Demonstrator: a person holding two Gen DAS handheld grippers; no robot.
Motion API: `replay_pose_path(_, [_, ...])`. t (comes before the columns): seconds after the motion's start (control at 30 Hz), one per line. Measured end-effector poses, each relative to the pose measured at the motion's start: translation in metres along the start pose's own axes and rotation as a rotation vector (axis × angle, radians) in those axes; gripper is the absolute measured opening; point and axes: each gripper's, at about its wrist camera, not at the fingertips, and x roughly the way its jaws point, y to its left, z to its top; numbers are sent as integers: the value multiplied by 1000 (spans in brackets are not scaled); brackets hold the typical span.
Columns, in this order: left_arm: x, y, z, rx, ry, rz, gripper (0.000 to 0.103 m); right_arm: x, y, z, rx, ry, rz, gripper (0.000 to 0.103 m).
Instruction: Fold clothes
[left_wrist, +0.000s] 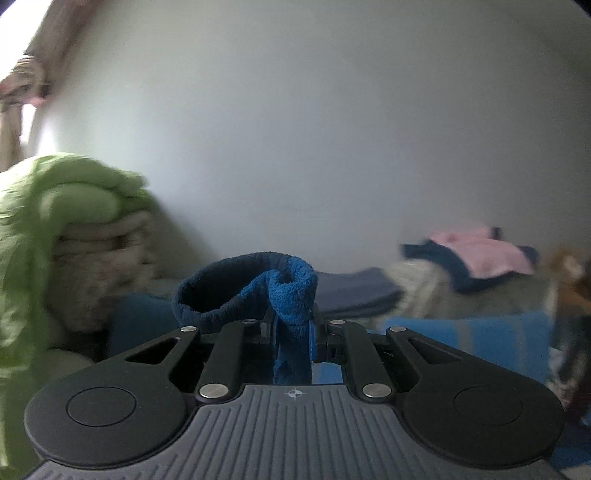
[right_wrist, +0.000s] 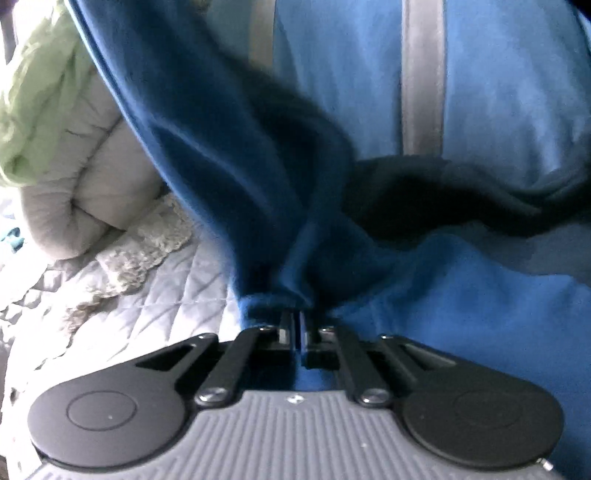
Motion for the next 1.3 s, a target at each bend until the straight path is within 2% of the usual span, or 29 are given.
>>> replay_pose_path(0.1, [7,-32,-3,56,22,-43,14,-4,3,3,2,8,-8,9])
replay_pose_path(0.13, [9,-41,-5,76,26,-52,14,-10,2,4,3,8,-6,17])
replay_pose_path(0.17, [11,-50,-7,92,32,-61,14,-21,1,4,3,10,-15,38])
replay_pose_path(0.2, [15,-57,-9,102,40,-71,14,-32,0,4,1,12,-27,54])
replay_pose_path(0.23, [18,-65,-11,110,48,-80,14,-46,-1,3,-7,9,-42,63])
replay_pose_path(0.27, [22,-73,-14,117,59,-93,14,-65,-4,1,-22,0,-56,78])
replay_pose_path(0.3, [25,-81,-17,125,69,-107,14,-86,-8,-2,-39,-15,-60,85])
replay_pose_path(0.43, [36,-117,-34,149,98,-171,14,-172,-39,-20,-72,-50,-79,93])
replay_pose_path(0.5, [43,-137,-44,149,114,-205,14,-213,-62,-30,-59,-73,-118,102])
replay_pose_path(0.63, [61,-182,-74,163,165,-267,14,-279,-113,-64,15,-167,-282,103])
replay_pose_path(0.73, [73,-216,-104,192,217,-303,15,-311,-155,-92,195,-228,-469,103])
replay_pose_path(0.77, [75,-227,-116,199,239,-313,15,-319,-169,-95,272,-211,-552,103])
replay_pose_path(0.8, [75,-235,-128,203,259,-316,15,-327,-181,-97,336,-206,-611,103])
replay_pose_path(0.83, [75,-243,-141,206,282,-316,17,-337,-192,-99,382,-221,-634,103])
replay_pose_path(0.9, [80,-259,-173,218,341,-315,20,-357,-207,-105,450,-263,-658,103])
replay_pose_path(0.97, [84,-271,-205,229,407,-315,30,-370,-214,-110,469,-280,-687,103])
replay_pose_path(1.03, [88,-278,-234,231,466,-318,46,-378,-219,-115,469,-280,-712,103])
replay_pose_path(1.1, [90,-282,-261,223,519,-316,55,-379,-219,-117,465,-269,-697,103])
replay_pose_path(1.23, [79,-267,-280,174,564,-314,65,-380,-217,-124,463,-258,-640,103])
replay_pose_path(1.3, [70,-256,-280,185,559,-320,66,-381,-215,-124,470,-257,-613,103])
